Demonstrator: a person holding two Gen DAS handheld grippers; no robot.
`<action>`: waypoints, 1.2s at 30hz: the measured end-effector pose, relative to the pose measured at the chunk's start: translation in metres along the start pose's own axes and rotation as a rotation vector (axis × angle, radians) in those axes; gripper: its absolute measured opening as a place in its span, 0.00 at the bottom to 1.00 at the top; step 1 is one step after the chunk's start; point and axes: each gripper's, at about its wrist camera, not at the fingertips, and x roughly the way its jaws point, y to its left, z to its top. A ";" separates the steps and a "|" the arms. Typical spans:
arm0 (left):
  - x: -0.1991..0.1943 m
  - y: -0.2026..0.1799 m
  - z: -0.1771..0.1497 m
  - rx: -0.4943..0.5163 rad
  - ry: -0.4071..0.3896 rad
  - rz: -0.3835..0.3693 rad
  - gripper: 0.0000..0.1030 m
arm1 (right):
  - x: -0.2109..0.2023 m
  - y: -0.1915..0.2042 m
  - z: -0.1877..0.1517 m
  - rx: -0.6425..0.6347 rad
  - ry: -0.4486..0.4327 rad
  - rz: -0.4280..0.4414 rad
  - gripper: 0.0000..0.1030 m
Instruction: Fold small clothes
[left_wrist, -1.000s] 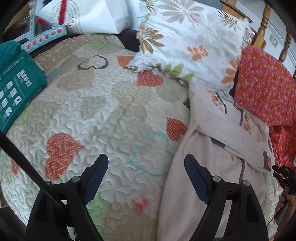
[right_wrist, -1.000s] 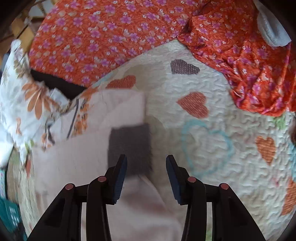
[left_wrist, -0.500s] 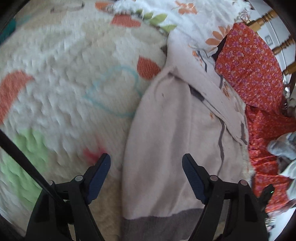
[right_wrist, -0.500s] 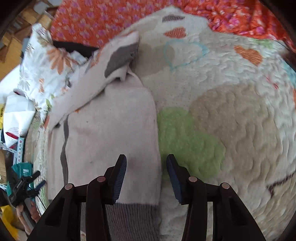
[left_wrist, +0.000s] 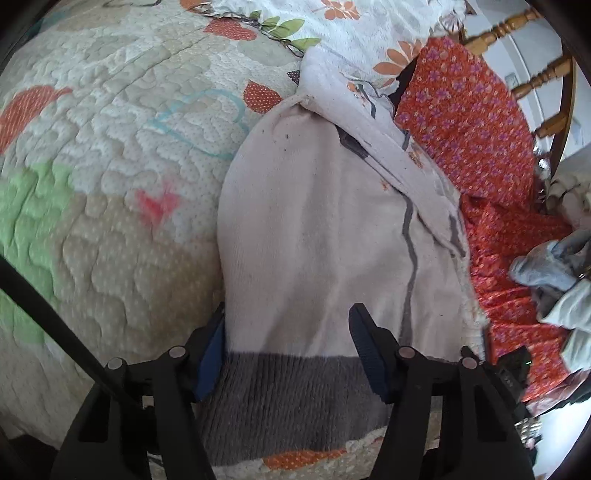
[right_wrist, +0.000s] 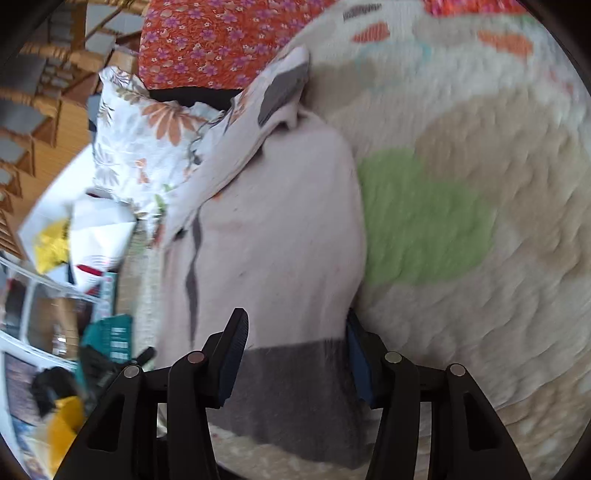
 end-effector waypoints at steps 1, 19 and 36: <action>-0.003 0.005 -0.003 -0.032 -0.005 -0.028 0.61 | 0.000 0.000 -0.002 0.003 -0.002 0.014 0.55; 0.004 0.013 -0.022 -0.102 0.040 -0.195 0.61 | 0.012 0.009 -0.013 -0.002 0.026 0.106 0.54; -0.005 0.006 -0.031 -0.016 0.018 -0.010 0.08 | 0.022 0.023 -0.039 -0.037 0.011 0.013 0.11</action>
